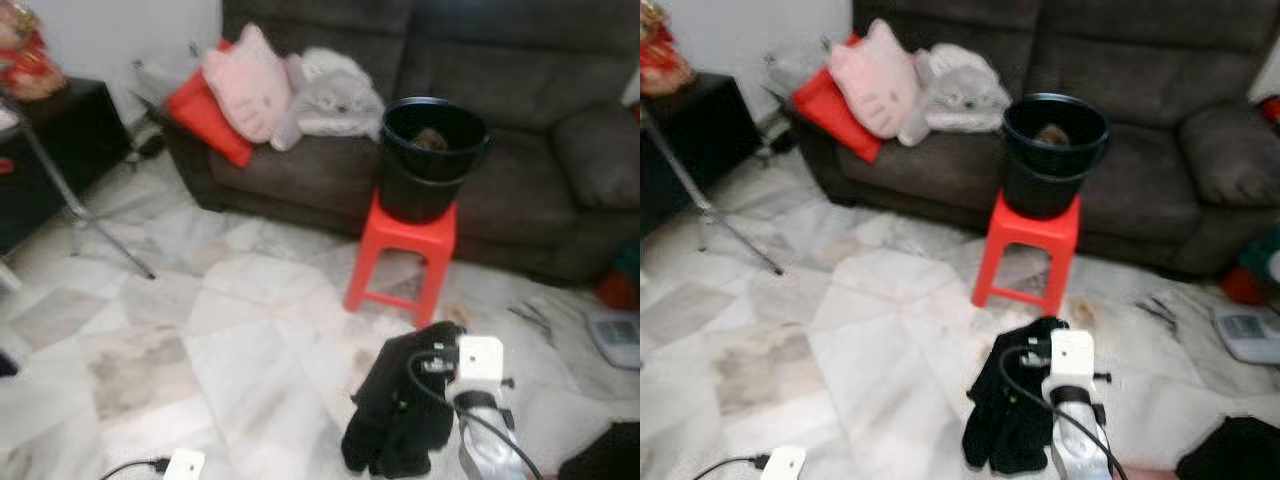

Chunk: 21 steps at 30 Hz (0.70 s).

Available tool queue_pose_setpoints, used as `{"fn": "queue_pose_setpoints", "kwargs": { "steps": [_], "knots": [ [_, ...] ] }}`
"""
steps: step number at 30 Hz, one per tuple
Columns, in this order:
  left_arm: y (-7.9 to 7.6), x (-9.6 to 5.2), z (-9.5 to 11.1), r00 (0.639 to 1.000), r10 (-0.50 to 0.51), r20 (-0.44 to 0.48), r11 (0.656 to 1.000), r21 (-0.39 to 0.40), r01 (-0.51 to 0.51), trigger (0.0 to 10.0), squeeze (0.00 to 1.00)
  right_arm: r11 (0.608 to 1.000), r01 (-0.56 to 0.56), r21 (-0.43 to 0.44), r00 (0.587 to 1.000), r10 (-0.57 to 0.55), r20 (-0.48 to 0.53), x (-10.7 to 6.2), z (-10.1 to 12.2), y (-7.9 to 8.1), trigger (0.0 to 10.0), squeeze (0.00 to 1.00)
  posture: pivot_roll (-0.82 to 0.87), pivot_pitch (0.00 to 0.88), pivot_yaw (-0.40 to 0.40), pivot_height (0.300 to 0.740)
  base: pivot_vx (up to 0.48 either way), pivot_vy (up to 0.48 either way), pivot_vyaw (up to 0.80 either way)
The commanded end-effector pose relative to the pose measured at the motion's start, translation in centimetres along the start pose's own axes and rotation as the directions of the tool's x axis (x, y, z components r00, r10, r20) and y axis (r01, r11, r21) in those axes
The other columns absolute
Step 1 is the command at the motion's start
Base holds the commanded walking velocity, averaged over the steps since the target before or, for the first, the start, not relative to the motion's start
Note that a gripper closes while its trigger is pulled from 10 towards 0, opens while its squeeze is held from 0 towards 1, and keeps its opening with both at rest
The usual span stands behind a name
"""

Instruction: Hang hanger

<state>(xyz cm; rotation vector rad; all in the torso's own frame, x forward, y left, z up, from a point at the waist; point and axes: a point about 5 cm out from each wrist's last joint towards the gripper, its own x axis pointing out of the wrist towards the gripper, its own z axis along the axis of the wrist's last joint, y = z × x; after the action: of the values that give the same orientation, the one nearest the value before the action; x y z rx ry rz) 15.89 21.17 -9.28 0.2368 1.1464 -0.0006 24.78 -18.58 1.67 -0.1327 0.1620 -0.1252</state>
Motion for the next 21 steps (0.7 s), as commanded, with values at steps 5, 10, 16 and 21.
{"fn": "queue_pose_setpoints", "kwargs": {
  "steps": [5,10,16,21],
  "knots": [
    [-0.24,-0.01,-0.41,1.000,-0.007,-0.009,1.000,0.001,0.007,10.0,0.00,1.000,0.009,-0.008,1.000,-0.009,-0.007,0.20,0.15,-0.50,10.0,0.00,-0.12,0.000,-0.016,0.740,0.000,0.000,0.78],
    [-0.28,-0.01,-0.37,1.000,-0.008,-0.007,1.000,-0.003,0.008,10.0,0.00,1.000,0.009,-0.007,1.000,-0.009,-0.012,0.25,0.06,-0.51,10.0,0.00,-0.12,0.000,-0.020,0.740,0.000,0.000,0.78],
    [-0.36,-0.01,-0.31,1.000,-0.010,-0.004,1.000,-0.008,0.009,10.0,0.00,1.000,0.012,-0.010,1.000,-0.013,-0.018,0.35,0.00,-0.69,10.0,0.00,-0.12,0.000,-0.023,0.740,0.000,0.000,0.78],
    [-0.43,0.00,-0.28,1.000,-0.011,-0.004,1.000,-0.009,0.011,10.0,0.00,1.000,0.013,-0.012,1.000,-0.013,-0.013,0.64,0.26,-0.97,10.0,0.00,-0.12,0.000,-0.028,0.740,0.000,0.000,0.78]
  ]
}}
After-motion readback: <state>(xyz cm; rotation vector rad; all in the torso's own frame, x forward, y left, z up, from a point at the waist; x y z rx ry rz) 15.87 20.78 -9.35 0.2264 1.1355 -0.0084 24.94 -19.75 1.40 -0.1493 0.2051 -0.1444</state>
